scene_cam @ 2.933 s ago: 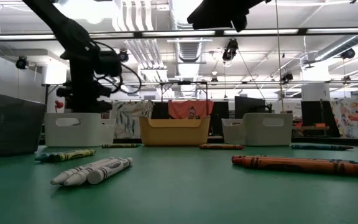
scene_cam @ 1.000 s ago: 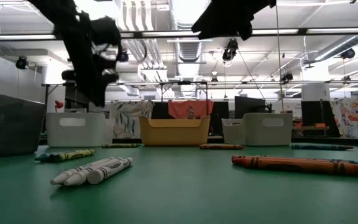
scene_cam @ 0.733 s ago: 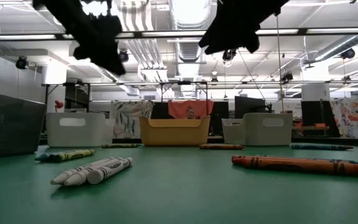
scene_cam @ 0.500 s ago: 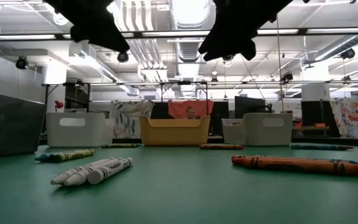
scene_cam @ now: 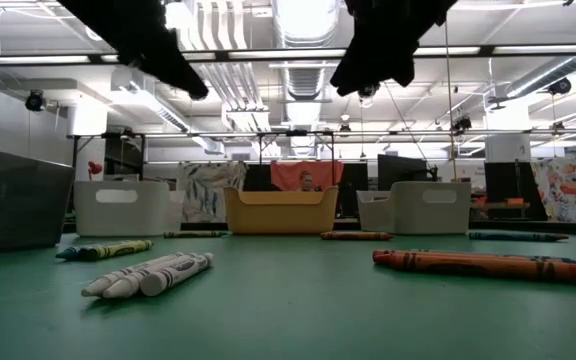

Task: Sort crayons
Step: Put the green crayon into the yellow bin

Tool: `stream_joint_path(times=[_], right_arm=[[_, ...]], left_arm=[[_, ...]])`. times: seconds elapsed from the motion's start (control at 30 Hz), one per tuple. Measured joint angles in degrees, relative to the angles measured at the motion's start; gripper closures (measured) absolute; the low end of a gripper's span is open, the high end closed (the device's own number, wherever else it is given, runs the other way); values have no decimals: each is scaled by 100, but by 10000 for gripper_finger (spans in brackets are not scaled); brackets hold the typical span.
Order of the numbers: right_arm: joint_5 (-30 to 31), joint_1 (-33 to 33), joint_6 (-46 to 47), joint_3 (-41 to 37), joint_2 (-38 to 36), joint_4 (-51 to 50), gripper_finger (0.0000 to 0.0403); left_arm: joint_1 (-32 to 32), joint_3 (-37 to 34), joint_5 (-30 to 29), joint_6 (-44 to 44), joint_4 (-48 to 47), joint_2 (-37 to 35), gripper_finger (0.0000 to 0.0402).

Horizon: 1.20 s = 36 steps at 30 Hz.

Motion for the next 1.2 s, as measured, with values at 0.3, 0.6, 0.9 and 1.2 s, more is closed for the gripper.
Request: stream_joint_path(times=[0.3, 0.6, 0.9, 1.2], right_arm=[[2, 0, -298, 598, -1, -956, 280], [4, 0, -252, 451, -1, -1145, 287], [49, 0, -232, 324, -1, -1135, 282], [50, 0, -158, 321, -1, -1127, 284]], left_arm=[[1085, 11, 938, 725, -141, 599, 296], [2014, 11, 1648, 1111, -263, 1149, 296], [2437, 105, 1661, 889, -348, 1813, 296], [2478, 298, 1561, 923, -353, 2401, 296]])
